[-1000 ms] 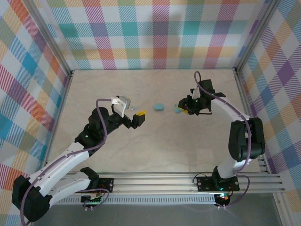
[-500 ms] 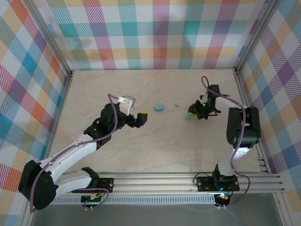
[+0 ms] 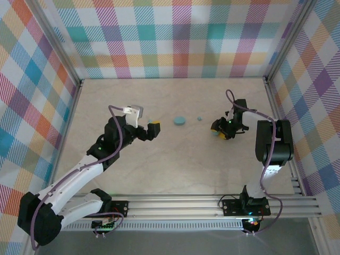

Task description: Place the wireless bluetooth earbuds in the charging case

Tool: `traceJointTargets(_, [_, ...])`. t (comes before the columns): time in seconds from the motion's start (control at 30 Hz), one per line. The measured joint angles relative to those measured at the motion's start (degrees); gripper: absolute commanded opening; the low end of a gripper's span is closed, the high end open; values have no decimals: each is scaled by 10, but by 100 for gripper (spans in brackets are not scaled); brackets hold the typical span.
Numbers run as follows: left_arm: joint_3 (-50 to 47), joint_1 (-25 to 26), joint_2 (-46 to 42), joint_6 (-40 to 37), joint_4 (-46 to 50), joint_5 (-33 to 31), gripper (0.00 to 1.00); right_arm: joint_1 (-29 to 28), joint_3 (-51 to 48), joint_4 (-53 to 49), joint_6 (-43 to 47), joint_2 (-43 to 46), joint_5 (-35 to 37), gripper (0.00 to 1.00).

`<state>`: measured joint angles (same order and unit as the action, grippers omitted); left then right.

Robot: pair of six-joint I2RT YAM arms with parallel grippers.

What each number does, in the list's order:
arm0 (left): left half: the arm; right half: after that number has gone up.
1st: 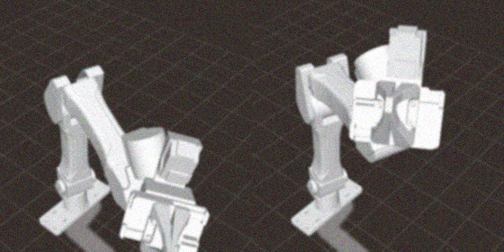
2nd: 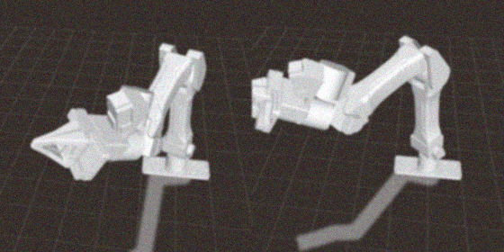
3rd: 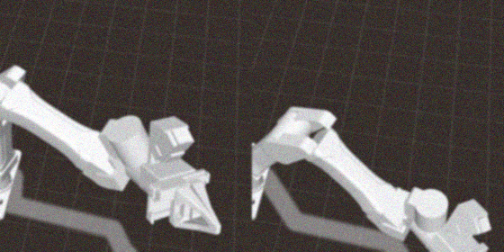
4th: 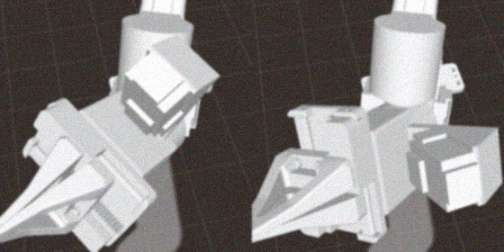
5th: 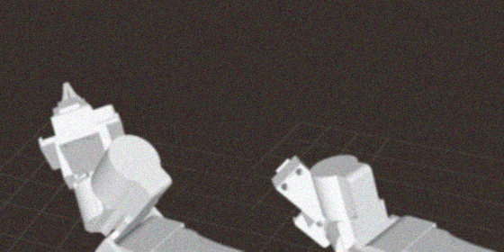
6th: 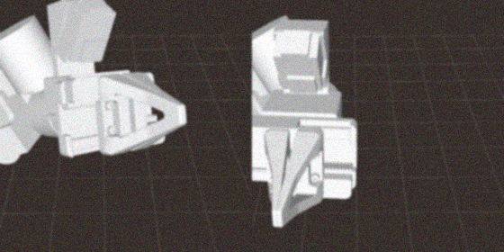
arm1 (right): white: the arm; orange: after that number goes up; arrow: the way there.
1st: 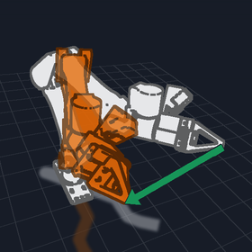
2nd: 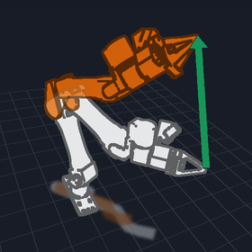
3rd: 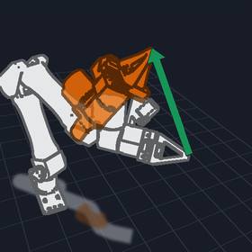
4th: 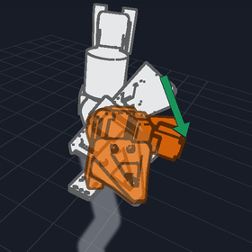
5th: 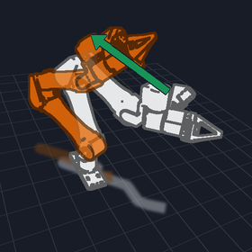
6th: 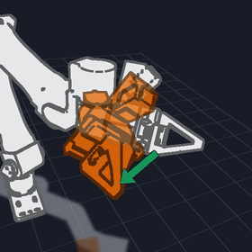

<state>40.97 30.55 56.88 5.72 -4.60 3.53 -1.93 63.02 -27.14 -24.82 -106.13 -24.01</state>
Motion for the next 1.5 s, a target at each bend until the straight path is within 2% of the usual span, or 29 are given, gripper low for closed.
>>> traceJointTargets(0.23, [0, -14, -3, 1, 20, 15, 100, 0, -2, -35, 1, 39, 21, 57])
traceJointTargets(0.43, [0, -29, 10, 15, 55, 17, 100, -2, 10, -82, 22, 126, 42, 57])
traceJointTargets(0.57, [0, -30, 16, 24, 69, 15, 100, -26, 56, -93, 73, 149, 55, 58])
traceJointTargets(0.67, [0, -30, 16, 17, 77, 44, 100, -58, 90, -89, 115, 147, 56, 58])
traceJointTargets(0.77, [0, -30, 16, -2, 82, 93, 100, -97, 131, -84, 182, 124, 54, 64])
traceJointTargets(0.9, [-4, -30, 8, -27, 87, 145, 99, -163, 184, -74, 318, 66, 52, 68])
traceJointTargets(1.0, [-16, -30, -1, -42, 85, 167, 99, -200, 212, -73, 415, 21, 42, 69])
traceJointTargets(1.1, [-24, -30, 5, -52, 85, 183, 98, -214, 226, -70, 499, -14, 23, 73])
traceJointTargets(1.27, [-43, -30, 37, -32, 50, 178, 100, -212, 251, -70, 616, -56, 10, 74])
traceJointTargets(1.5, [-54, -38, 110, 35, 15, 121, 100, -219, 360, -93, 718, -148, 53, 74])
